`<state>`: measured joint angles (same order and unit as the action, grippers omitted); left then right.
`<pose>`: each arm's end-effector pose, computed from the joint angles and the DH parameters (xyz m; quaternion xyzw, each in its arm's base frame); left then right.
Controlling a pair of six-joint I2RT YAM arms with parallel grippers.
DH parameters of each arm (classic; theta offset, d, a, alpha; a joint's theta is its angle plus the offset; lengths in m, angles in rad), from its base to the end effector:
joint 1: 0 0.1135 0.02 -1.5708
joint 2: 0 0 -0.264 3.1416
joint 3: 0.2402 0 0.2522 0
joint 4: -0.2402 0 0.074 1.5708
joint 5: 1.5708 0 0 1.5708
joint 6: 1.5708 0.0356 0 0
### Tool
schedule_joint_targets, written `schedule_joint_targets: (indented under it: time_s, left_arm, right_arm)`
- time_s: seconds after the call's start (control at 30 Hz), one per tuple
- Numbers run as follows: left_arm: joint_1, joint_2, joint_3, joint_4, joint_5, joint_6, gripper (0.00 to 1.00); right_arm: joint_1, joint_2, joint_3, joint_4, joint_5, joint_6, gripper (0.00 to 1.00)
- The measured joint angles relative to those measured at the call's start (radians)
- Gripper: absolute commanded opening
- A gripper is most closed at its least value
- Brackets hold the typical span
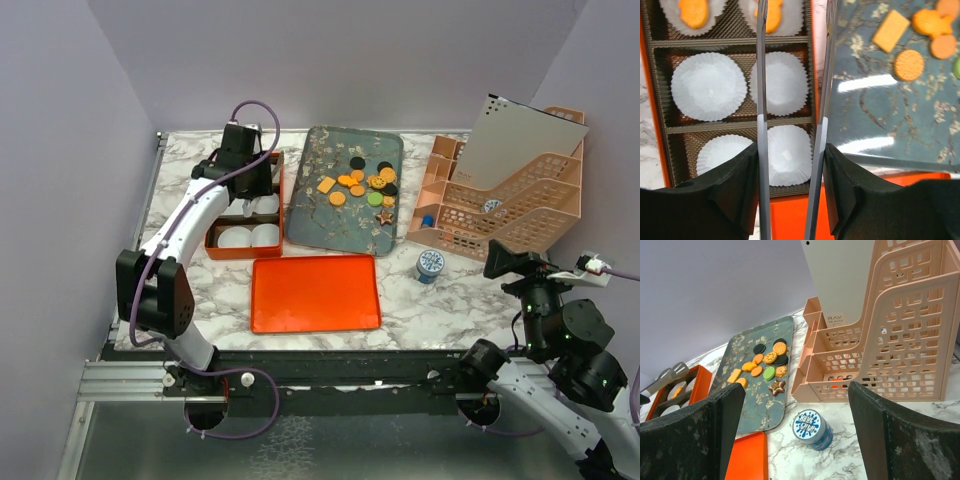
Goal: Pack the cookies
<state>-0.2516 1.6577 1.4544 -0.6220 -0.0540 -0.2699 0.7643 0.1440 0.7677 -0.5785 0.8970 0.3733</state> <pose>0.3581 -0.0901 0.3053 -0.0183 0.9309 -0.0696 0.3582 0.0327 -0.0072 0.3475 0.1865 0.6716 0.0984 0.7102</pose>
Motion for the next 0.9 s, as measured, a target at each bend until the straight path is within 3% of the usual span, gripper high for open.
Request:
schedule_joint_targets:
  time_s: [0.47,0.9]
  left_arm:
    - [-0.190,-0.064,-0.037,0.002,0.112,0.032,0.54]
    - [-0.291,0.019,-0.048,0.000,0.117,0.027,0.55]
  right_arm:
    - [0.000,0.001,0.000,0.000,0.016,0.000,0.96]
    - [0.000,0.010,0.000,-0.001,0.034,0.000,1.00]
